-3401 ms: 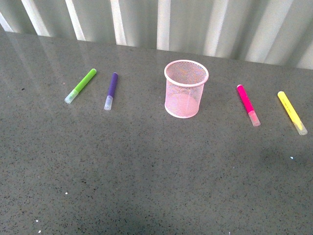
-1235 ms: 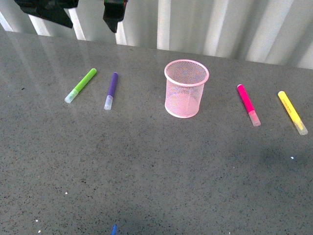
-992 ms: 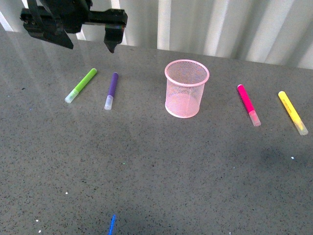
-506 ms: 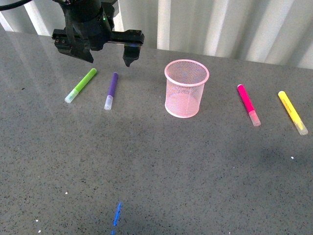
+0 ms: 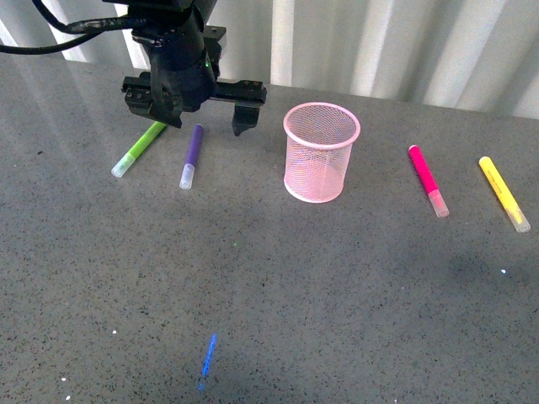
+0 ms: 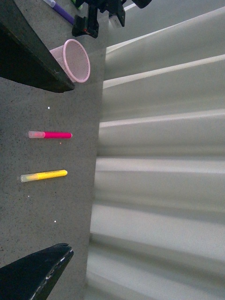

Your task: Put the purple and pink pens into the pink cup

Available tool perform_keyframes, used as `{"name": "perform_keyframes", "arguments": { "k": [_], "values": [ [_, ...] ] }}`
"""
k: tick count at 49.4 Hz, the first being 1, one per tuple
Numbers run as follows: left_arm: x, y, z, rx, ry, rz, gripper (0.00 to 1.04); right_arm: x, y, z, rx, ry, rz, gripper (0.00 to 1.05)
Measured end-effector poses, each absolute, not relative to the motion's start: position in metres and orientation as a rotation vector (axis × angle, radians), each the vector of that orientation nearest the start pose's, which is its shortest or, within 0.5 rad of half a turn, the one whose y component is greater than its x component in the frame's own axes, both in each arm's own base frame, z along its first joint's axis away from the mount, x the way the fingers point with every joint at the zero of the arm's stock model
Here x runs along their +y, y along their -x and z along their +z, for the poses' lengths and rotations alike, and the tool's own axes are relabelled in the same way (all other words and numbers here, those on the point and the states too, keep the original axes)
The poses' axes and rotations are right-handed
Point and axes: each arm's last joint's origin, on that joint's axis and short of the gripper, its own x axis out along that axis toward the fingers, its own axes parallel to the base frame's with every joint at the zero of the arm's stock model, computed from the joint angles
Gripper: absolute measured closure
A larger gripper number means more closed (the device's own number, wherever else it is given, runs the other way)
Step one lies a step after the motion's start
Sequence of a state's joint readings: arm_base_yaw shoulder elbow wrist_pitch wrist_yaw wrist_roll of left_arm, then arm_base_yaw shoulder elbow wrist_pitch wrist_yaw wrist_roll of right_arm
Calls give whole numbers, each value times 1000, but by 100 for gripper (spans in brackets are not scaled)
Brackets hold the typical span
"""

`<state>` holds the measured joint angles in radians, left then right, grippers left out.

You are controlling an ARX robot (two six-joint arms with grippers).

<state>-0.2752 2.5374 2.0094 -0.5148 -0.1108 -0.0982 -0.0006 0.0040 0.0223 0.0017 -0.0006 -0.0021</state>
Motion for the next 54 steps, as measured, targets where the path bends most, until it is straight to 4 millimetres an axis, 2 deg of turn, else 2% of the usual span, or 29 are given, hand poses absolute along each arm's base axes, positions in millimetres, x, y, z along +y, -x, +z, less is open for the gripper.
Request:
{"name": "perform_keyframes", "arguments": {
  "k": [28,46,50,54],
  "values": [
    [-150,-515,73,1042,-140,-107,8,0,-97,171,-20,2,0,7],
    [-150,-511,60,1033,-135,-118,79,0,-97,171,-20,2,0,7],
    [-150,-510,61,1028,-136,-119,89,0,-97,171,-20,2,0,7],
    [-149,-509,61,1019,-138,-113,92,0,-97,171,-20,2,0,7]
  ]
}}
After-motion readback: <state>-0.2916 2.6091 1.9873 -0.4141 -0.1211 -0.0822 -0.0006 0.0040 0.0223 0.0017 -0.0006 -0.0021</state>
